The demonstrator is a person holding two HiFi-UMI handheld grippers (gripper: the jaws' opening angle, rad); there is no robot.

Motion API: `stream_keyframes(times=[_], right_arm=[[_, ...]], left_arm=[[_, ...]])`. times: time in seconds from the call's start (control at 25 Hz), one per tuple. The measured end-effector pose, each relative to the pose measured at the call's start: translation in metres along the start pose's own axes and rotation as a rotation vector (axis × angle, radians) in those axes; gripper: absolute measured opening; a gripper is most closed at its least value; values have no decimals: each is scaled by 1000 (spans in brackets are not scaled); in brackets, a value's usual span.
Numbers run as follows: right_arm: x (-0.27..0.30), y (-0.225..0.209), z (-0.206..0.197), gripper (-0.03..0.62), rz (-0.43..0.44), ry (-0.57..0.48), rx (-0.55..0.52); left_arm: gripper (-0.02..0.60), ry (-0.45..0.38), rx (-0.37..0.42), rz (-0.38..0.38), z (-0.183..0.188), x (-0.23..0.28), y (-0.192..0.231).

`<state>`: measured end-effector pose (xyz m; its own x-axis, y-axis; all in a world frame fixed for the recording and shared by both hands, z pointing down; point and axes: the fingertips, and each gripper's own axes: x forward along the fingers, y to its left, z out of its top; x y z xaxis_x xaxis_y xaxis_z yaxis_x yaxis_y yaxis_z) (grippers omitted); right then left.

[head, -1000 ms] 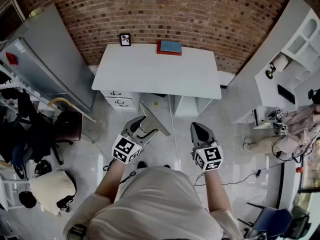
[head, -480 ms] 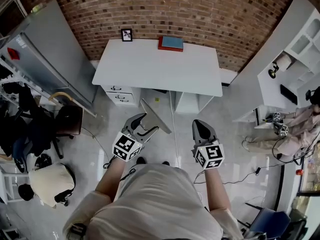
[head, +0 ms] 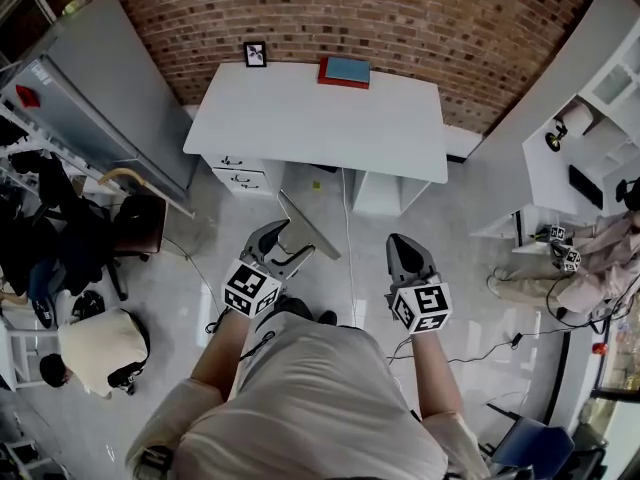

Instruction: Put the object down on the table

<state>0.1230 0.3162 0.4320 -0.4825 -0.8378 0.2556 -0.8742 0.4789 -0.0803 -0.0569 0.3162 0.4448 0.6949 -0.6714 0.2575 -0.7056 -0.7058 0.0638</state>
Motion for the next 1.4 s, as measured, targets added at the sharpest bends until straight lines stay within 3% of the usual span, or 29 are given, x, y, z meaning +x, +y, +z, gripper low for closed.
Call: stream_keyframes(times=[0.48,1.4], right_arm=[[45,-21,-2,3,-5,39,9],[242,-48,37,3,-138,112,37]], left_arm=[[276,2,-9,-36,2,35,30],[276,48,8,-184,20,128,221]])
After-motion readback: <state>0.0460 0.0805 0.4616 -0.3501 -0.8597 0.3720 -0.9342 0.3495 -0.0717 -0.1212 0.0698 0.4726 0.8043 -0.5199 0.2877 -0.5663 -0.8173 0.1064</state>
